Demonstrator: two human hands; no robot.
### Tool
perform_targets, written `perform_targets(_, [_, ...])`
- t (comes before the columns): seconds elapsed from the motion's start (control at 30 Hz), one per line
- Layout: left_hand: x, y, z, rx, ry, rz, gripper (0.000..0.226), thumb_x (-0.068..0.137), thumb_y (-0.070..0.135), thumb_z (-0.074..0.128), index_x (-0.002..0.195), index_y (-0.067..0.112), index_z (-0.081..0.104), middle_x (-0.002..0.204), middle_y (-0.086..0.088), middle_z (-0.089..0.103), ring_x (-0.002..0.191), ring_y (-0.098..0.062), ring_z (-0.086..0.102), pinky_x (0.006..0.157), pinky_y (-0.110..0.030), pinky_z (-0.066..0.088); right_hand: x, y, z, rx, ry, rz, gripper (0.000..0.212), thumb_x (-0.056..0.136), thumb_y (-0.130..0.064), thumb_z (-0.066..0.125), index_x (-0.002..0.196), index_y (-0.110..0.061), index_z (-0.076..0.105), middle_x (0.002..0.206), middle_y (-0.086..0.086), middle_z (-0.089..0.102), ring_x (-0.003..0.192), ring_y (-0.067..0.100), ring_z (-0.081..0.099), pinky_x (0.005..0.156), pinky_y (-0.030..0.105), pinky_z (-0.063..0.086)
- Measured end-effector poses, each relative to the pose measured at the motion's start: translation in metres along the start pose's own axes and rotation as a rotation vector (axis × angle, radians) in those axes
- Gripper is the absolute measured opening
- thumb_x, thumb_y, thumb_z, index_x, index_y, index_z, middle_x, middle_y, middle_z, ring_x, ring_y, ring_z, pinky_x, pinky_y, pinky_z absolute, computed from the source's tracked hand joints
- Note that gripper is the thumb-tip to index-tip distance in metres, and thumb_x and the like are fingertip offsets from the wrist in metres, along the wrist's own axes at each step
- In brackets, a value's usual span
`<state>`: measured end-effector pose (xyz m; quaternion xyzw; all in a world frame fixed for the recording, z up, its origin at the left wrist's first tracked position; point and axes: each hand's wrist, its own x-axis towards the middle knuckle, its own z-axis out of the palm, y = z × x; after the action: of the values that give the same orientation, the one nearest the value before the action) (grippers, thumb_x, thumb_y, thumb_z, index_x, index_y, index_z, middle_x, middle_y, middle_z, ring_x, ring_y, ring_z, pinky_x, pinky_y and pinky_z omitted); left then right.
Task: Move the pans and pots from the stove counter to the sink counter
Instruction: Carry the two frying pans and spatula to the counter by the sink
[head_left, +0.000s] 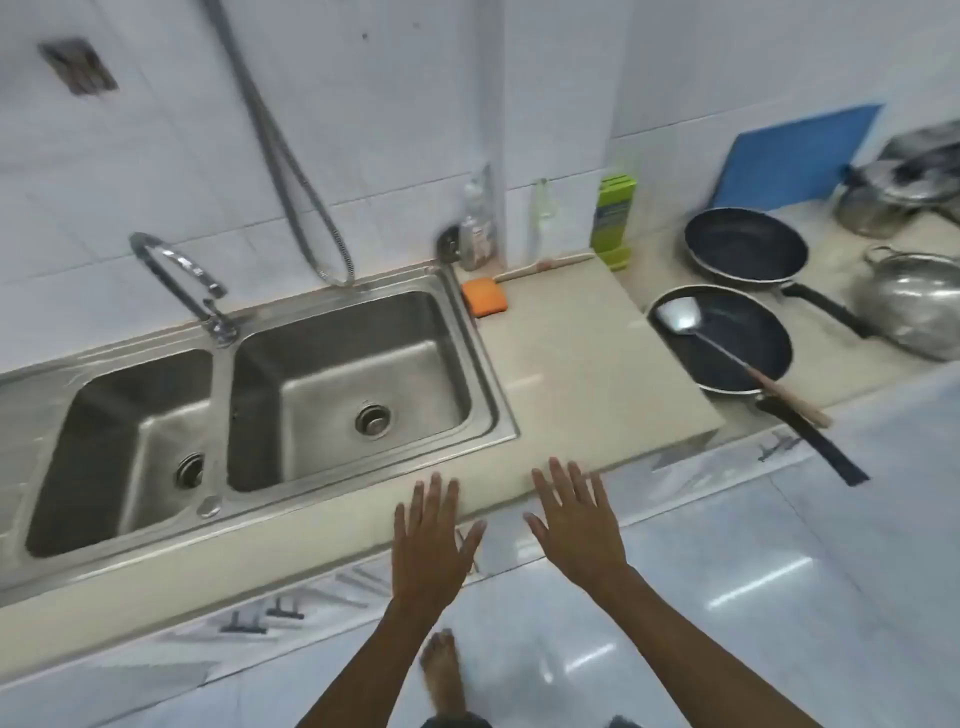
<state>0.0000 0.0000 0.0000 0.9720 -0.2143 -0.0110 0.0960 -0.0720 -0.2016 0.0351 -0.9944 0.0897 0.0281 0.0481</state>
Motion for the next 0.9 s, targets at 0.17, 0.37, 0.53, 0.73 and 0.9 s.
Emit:
perform_targets(0.17, [0.003, 0.166, 0.005, -0.067, -0.118, 0.193, 0.076, 0.097, 0.069, 0.027, 0.156, 0.021, 0.034, 0.165, -0.005, 0.029, 0.153, -0.026, 0.025, 0.123, -0.05, 0.023, -0.057, 0.128, -0.037, 0.009, 0.002, 0.128, 0.065, 0.099, -0.051, 0.028, 0.141, -0.01, 0.056, 0.143, 0.017, 0.058, 0.133, 0.038, 0.053, 0.106, 0.058, 0.045])
perform_targets(0.37, [0.006, 0.32, 0.025, -0.179, -0.216, 0.304, 0.085, 0.092, 0.074, 0.011, 0.159, 0.025, 0.022, 0.169, -0.001, 0.018, 0.156, -0.021, 0.013, 0.125, -0.042, 0.007, -0.122, 0.259, -0.067, -0.013, 0.034, 0.326, 0.072, 0.102, -0.053, 0.014, 0.141, -0.011, 0.056, 0.145, 0.016, 0.056, 0.134, 0.037, 0.053, 0.109, 0.056, 0.043])
perform_targets(0.53, [0.019, 0.398, 0.048, -0.282, -0.326, 0.271, 0.075, 0.096, 0.069, 0.023, 0.158, 0.026, 0.024, 0.167, 0.0, 0.025, 0.154, -0.02, 0.019, 0.126, -0.042, 0.013, -0.14, 0.335, -0.073, 0.033, 0.058, 0.457, 0.074, 0.101, -0.057, 0.015, 0.14, -0.011, 0.057, 0.141, 0.015, 0.061, 0.128, 0.036, 0.058, 0.103, 0.054, 0.048])
perform_targets(0.73, [0.069, 0.467, 0.084, -0.557, -0.477, 0.029, 0.072, 0.098, 0.064, 0.035, 0.154, 0.02, 0.035, 0.16, -0.005, 0.04, 0.146, -0.026, 0.037, 0.121, -0.043, 0.029, -0.102, 0.433, -0.076, 0.075, 0.094, 0.465, 0.061, 0.101, -0.05, 0.044, 0.148, -0.012, 0.046, 0.15, 0.012, 0.052, 0.138, 0.033, 0.049, 0.11, 0.048, 0.043])
perform_targets(0.9, [0.118, 0.519, 0.116, -0.836, -0.61, -0.314, 0.059, 0.104, 0.05, 0.034, 0.151, 0.015, 0.04, 0.156, -0.008, 0.046, 0.142, -0.028, 0.043, 0.118, -0.038, 0.028, -0.031, 0.513, -0.081, 0.12, 0.033, 0.418, 0.062, 0.101, -0.051, 0.042, 0.149, -0.011, 0.043, 0.149, 0.012, 0.053, 0.134, 0.031, 0.052, 0.107, 0.046, 0.047])
